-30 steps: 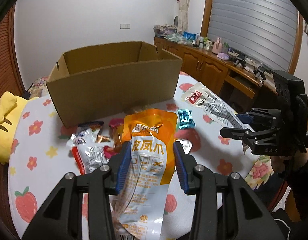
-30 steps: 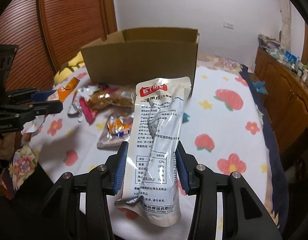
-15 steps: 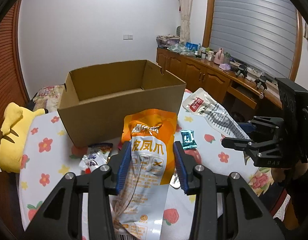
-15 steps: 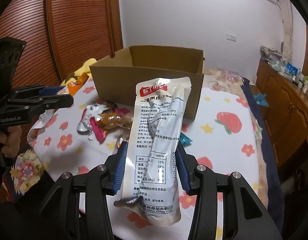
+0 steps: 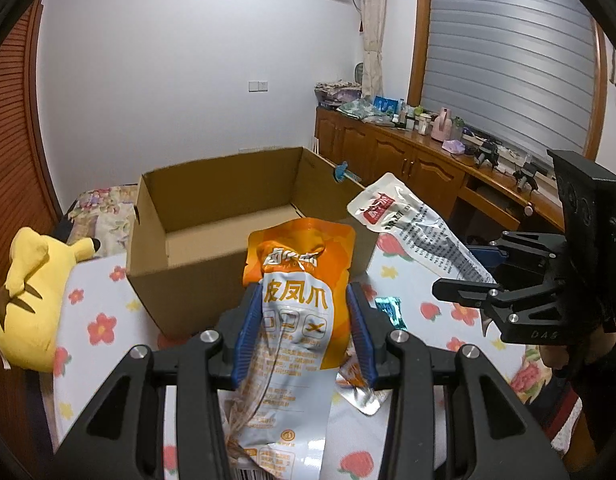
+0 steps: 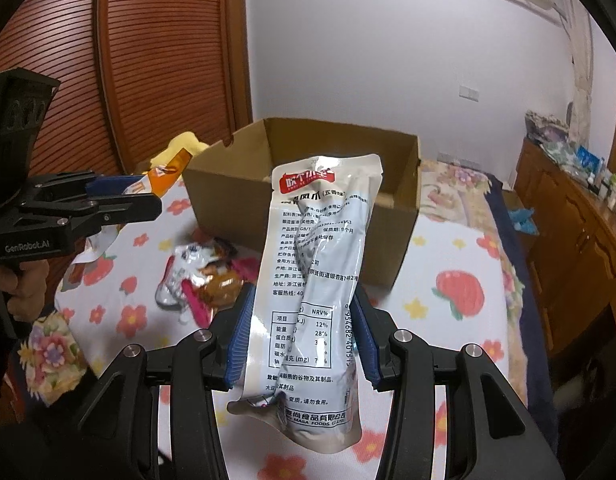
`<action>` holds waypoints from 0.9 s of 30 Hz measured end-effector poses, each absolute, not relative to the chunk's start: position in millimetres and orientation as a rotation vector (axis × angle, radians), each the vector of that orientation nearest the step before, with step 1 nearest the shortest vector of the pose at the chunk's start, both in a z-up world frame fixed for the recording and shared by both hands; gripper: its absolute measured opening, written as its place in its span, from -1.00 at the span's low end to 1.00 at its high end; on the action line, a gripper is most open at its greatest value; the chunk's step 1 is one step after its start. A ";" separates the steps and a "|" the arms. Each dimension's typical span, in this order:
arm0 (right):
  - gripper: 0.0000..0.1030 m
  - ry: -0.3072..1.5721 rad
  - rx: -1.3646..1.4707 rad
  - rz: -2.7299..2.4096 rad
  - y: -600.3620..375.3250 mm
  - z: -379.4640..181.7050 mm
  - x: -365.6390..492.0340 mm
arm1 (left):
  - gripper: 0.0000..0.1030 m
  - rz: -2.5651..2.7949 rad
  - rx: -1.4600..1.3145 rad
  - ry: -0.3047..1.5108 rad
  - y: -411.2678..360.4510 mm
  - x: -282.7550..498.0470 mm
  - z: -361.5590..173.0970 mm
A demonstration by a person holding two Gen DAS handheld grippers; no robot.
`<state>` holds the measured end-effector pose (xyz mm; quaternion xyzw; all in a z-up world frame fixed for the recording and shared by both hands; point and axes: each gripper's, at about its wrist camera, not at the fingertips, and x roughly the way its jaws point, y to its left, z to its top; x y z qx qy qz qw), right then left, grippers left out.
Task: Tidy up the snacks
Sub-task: 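Lift both pouches and carry them over the cardboard box, then open both tools to drop the pouches into the box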
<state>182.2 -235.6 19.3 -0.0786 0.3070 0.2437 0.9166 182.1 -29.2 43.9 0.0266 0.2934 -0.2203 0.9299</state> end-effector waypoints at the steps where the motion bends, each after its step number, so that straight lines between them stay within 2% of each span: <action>1: -0.10 0.629 -0.164 0.503 -233.2 22.3 187.8 | -0.21 -0.450 0.055 0.601 -28.8 187.5 46.5; 18: -0.08 0.660 -0.183 0.560 -207.3 34.6 310.5 | -0.21 -0.380 0.081 0.617 -23.4 294.3 81.5; 27: -0.06 0.750 -0.168 0.604 -204.1 27.2 359.3 | -0.20 -0.340 0.089 0.663 -27.5 343.1 75.2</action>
